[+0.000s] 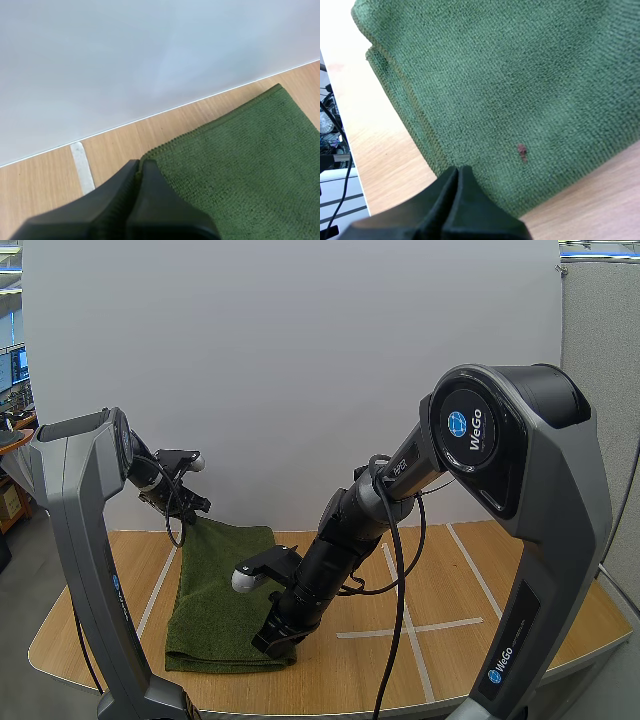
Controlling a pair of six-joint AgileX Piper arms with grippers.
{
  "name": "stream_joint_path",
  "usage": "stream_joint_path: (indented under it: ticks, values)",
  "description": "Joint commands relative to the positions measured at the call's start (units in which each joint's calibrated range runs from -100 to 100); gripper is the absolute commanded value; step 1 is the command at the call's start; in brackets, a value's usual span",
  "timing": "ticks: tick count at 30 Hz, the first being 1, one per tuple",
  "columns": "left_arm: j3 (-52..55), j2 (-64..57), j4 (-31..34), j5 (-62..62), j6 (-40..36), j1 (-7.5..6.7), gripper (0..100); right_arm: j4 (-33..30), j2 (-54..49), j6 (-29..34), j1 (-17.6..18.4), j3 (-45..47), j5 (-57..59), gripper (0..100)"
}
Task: Fold the towel
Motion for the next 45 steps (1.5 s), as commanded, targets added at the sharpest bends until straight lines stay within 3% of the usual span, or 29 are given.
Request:
stream_joint_path:
  ticks: [1,6,8,13,16,22,25,26,27,28,33,39,45]
  values:
    - [-0.7,0.1,0.4,0.0,0.5,-0.08,0,-1.0,-0.1,-0.3,0.0,0.2,1.1,0]
    - [-0.7,0.1,0.4,0.8,0.1,-0.01,3,-1.1,-0.1,-0.3,0.0,0.2,1.1,0]
    - [-0.7,0.1,0.2,2.1,0.1,0.12,17,-1.1,-0.1,-0.3,0.0,0.2,1.1,0]
    - [-0.7,-0.2,-0.5,6.1,-0.2,0.77,69,-1.1,-0.1,-0.3,0.0,0.2,1.1,0]
    - [-0.7,-1.2,-1.3,9.0,-0.3,1.35,78,-1.0,-0.1,-0.3,0.0,0.2,1.1,0]
    - [-0.7,-5.9,-2.7,16.8,-0.3,3.10,77,-0.6,-0.3,-0.3,0.0,0.2,1.1,0]
    - [-0.7,-6.6,-3.1,26.0,-0.2,3.46,68,-0.2,-0.7,-0.3,0.0,0.0,1.3,0]
    - [-0.7,-6.6,-3.1,29.0,0.0,3.46,62,0.2,-1.2,-0.3,0.0,-0.2,1.3,0]
    - [-0.5,-6.6,-3.1,33.0,0.0,3.46,51,0.2,-2.0,-0.3,0.0,-0.5,1.3,0]
    - [-0.5,-6.6,-3.1,33.1,0.0,3.46,50,0.2,-2.3,-0.3,0.0,-0.6,1.5,0]
    - [3.9,-6.7,-3.2,33.1,0.5,3.46,0,0.3,-6.5,0.8,0.0,-2.6,1.7,0]
    - [10.4,-6.7,-3.7,33.1,2.9,3.46,0,0.3,-8.0,1.2,0.0,-5.3,-1.8,0]
    - [16.4,-6.7,-4.0,33.1,4.4,3.46,0,0.3,-1.9,2.1,0.0,-13.0,-9.4,0]
